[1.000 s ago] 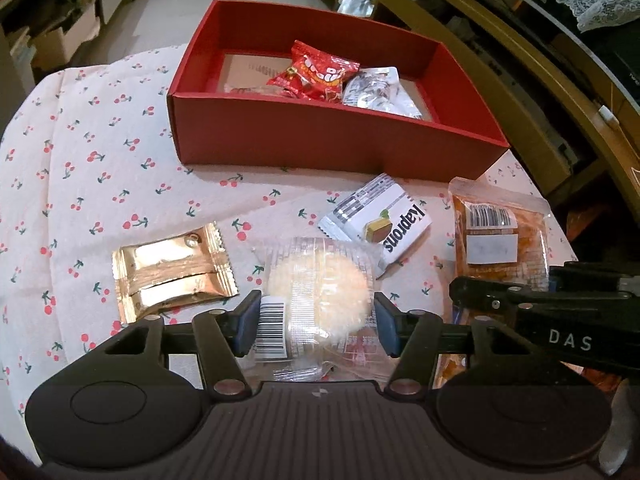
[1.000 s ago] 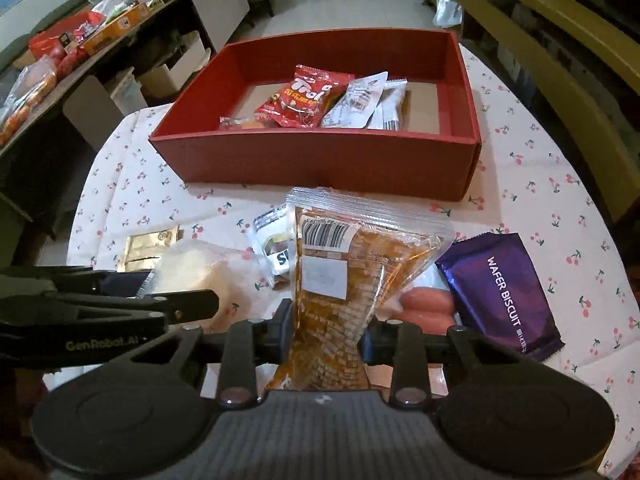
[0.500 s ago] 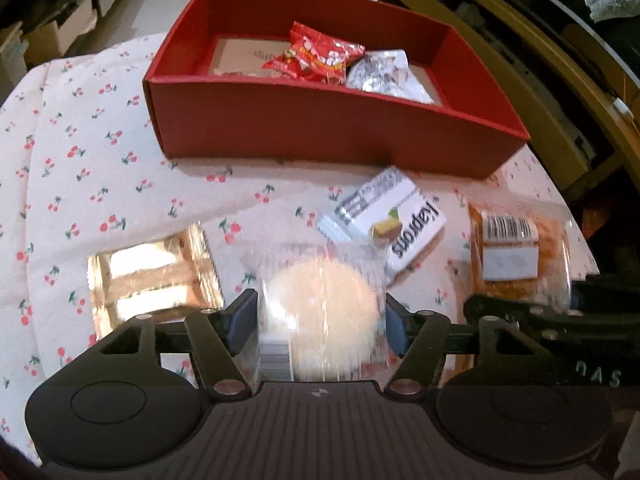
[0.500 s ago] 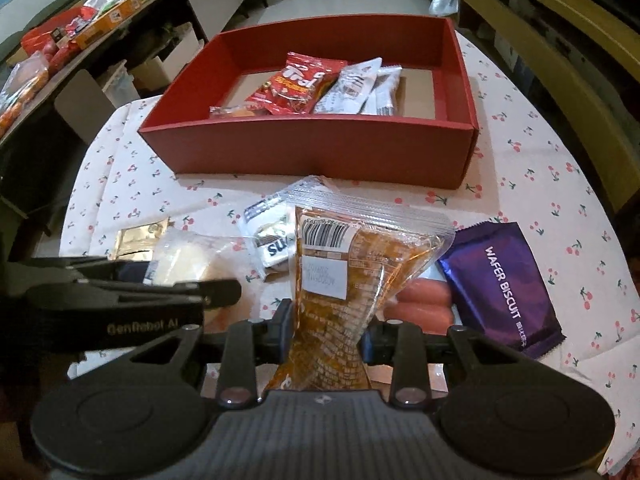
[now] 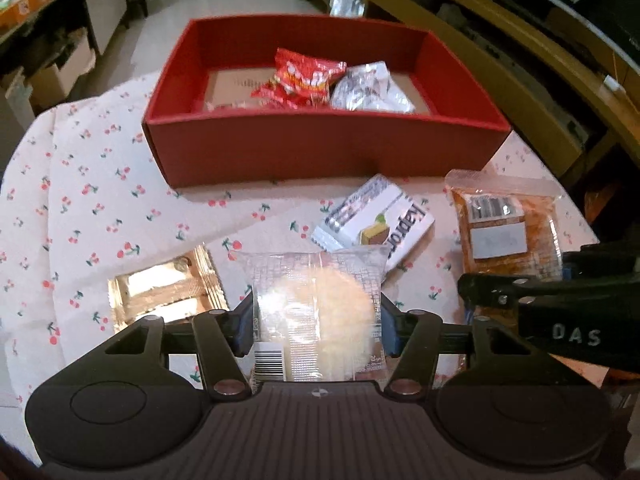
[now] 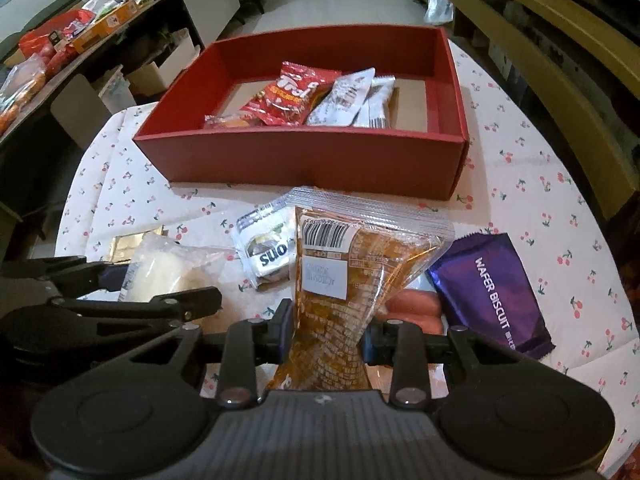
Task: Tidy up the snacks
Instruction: 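Carry the pastry and orange bread bag over the red box with both tools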
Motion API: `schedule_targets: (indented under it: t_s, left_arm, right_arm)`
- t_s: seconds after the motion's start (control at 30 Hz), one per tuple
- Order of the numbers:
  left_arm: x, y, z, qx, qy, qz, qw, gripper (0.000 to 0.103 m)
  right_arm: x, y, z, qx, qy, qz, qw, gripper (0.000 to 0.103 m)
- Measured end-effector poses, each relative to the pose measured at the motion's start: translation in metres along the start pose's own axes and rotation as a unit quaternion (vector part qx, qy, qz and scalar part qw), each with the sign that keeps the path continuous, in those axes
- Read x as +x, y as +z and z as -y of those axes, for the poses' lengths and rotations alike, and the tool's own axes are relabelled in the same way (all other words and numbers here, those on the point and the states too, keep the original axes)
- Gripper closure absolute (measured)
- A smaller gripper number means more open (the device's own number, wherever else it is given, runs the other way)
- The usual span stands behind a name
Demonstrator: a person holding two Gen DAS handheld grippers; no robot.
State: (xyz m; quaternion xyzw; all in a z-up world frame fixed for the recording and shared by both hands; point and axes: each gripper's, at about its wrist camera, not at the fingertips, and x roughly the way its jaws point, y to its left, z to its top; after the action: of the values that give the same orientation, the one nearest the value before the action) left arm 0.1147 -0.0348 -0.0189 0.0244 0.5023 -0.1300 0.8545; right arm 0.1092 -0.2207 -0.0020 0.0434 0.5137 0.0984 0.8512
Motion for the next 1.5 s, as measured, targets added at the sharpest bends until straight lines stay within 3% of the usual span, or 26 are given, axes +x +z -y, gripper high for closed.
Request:
schedule_targets:
  t_s: [0.8,1.17,1.5]
  left_arm:
    - [-0.026,0.023,0.006,0.010,0.020,0.059,0.9980,0.039]
    - [-0.036,0.059,0.006,0.005,0.031,0.098,0.9947,0.040]
    - [-0.024,0.107,0.001,-0.002,0.045,0.126,0.9910,0.040]
  right_arm:
    - [-0.019,0.022,-0.006,0.004,0.008,0.046,0.999,0.052]
    - [-0.030,0.057,-0.005,0.016,0.007,0.088,0.996,0.052]
    - [-0.021,0.108,0.000,0.023,0.004,0.114,0.993,0.052]
